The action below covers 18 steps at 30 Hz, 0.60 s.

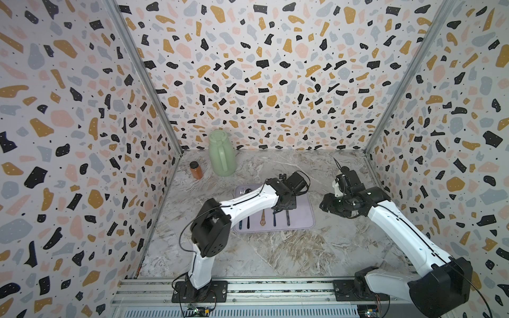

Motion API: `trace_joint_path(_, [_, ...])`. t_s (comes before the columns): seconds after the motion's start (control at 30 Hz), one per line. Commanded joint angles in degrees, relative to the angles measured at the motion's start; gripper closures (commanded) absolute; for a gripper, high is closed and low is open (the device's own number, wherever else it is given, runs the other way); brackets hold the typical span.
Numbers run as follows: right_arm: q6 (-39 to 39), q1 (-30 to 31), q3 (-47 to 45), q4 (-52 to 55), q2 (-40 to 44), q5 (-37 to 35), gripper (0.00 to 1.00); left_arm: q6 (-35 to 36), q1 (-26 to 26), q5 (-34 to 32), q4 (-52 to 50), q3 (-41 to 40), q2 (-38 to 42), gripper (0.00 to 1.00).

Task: Set the spoon and fork side by side
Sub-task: Place the fork on the tray, then pick up the spoon from the center of the board.

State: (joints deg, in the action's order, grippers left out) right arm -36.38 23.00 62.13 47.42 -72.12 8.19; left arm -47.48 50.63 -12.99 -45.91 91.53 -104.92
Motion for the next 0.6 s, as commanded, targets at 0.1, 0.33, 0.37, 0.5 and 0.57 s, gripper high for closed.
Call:
trace_joint_path(0.1, [-5.09,10.34,7.84,-3.78,-9.52,-2.55,0.44,4.68,-5.78,-8.89,-9.49,-12.65,21.83,0.59])
trace_joint_path(0.33, [-8.68,24.17,22.50,-4.19,-24.62,-7.53,0.46,7.10,-13.88,-13.67,-22.13,-20.66,45.97,0.60])
trace_joint_path(0.37, [-9.04,25.93,24.43,-4.41,-26.84,-8.19,0.46,7.29,-15.09,-13.67,-24.54,-20.53,47.76,0.60])
trace_joint_path(0.5, [-9.99,32.52,34.70,-3.34,-36.42,-9.97,0.46,7.69,-18.61,-14.74,-31.66,-20.05,53.93,0.61])
trace_joint_path(0.57, [-10.15,34.98,40.35,-2.15,-41.66,-10.81,0.46,8.04,-20.09,-15.92,-33.76,-19.57,56.78,0.62])
